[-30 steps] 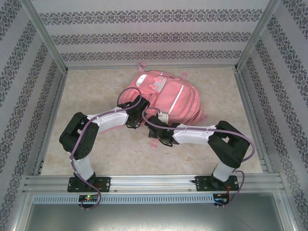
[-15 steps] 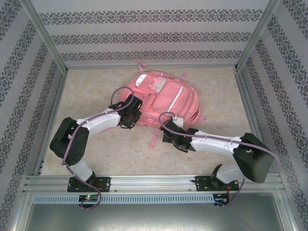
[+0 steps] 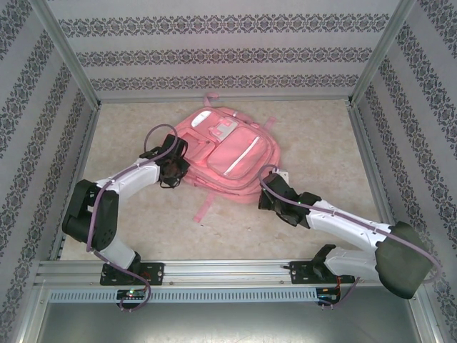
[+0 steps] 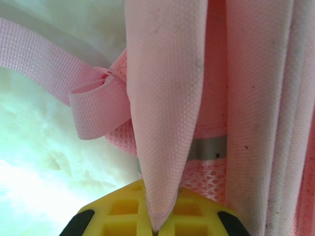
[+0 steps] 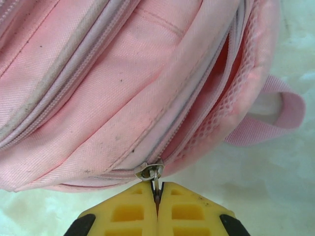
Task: Pack books, pencil case, and school supplies into a backpack
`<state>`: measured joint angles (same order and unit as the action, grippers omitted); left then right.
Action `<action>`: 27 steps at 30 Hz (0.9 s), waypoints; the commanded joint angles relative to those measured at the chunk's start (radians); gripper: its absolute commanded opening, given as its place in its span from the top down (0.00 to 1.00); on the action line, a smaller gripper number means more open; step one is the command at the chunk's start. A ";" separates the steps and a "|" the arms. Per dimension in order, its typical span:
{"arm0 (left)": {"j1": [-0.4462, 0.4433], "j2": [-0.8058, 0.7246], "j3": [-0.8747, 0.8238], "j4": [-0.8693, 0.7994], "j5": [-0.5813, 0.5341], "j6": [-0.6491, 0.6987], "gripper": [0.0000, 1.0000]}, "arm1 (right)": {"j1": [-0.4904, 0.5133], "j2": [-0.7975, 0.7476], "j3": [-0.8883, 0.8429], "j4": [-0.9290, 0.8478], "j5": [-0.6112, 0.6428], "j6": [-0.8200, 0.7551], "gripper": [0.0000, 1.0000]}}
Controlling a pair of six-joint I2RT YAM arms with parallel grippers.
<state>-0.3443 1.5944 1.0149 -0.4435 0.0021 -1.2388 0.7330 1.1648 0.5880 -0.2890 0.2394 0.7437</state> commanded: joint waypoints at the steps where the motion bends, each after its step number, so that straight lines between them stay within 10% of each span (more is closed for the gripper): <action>1: 0.046 -0.007 0.069 -0.109 -0.140 0.095 0.94 | 0.013 0.025 0.020 -0.054 0.011 -0.057 1.00; 6: 0.023 -0.043 0.073 -0.133 -0.035 0.084 0.57 | 0.063 0.061 0.043 -0.015 -0.029 -0.067 1.00; 19: -0.402 -0.151 -0.046 0.015 -0.009 -0.317 0.63 | 0.090 0.099 0.037 0.024 -0.074 -0.063 1.00; 27: -0.519 -0.045 -0.042 0.211 -0.018 -0.427 0.56 | 0.049 0.091 -0.008 0.099 -0.121 -0.060 1.00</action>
<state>-0.8333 1.5066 0.9798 -0.3550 -0.0021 -1.5700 0.7986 1.2591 0.6048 -0.2249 0.1585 0.6956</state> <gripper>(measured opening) 0.434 0.043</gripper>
